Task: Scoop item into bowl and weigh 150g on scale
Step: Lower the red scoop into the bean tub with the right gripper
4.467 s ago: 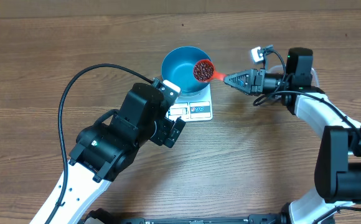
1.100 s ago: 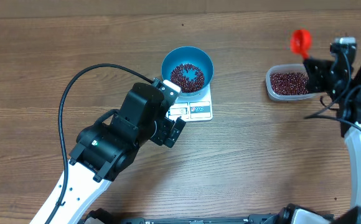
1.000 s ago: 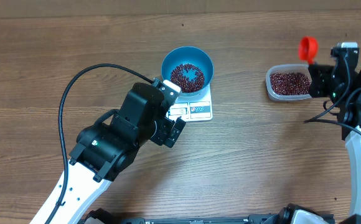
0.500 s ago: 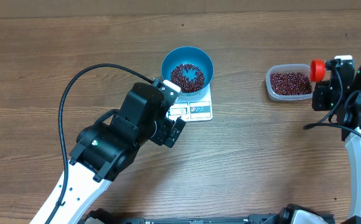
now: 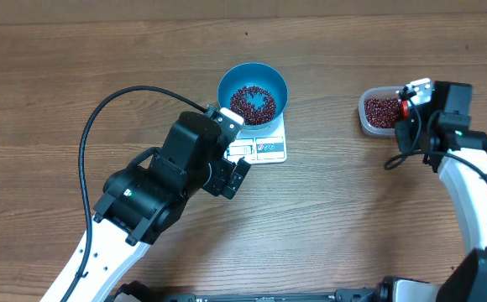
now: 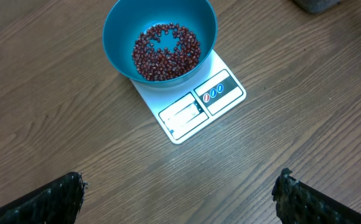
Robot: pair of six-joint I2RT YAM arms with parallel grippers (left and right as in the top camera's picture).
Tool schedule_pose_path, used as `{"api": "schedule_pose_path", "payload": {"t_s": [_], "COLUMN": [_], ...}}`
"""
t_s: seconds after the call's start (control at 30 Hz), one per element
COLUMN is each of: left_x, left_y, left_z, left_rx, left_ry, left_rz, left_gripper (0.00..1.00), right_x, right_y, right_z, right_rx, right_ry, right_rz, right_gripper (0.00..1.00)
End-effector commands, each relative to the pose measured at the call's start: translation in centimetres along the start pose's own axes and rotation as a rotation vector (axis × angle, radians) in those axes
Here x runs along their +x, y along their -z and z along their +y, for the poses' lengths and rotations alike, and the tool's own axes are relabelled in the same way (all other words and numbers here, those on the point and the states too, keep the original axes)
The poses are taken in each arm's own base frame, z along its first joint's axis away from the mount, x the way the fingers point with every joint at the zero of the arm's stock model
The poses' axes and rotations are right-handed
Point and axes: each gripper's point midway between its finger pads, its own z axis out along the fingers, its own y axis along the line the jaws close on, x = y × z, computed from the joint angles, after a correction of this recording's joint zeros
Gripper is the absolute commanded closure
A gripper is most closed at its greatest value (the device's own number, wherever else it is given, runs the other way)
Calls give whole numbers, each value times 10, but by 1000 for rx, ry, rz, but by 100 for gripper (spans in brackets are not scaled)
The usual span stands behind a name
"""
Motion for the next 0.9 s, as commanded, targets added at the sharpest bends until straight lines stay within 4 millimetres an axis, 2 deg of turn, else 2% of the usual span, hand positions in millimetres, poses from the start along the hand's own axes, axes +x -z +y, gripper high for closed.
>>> {"api": "schedule_pose_path", "payload": {"t_s": [0.0, 0.2, 0.47, 0.77, 0.87], "left_x": [1, 2, 2, 2, 2], "left_y": [-2, -4, -4, -5, -5], "left_z": [-1, -1, -1, -1, -1], "left_rx": [11, 10, 10, 10, 10], "left_ry": [-13, -13, -13, -14, -14], "left_rz": [5, 11, 13, 17, 16], "left_gripper": [0, 0, 0, 0, 0], "right_x": [4, -3, -3, 11, 10], "right_y": [-5, -6, -8, -33, -37], "right_z": [-14, -22, -21, -12, -3], "right_rx": [106, 146, 143, 111, 59], "right_ry": [20, 18, 19, 31, 32], "right_rz": [48, 24, 28, 96, 88], "right_gripper": [96, 96, 96, 96, 96]}}
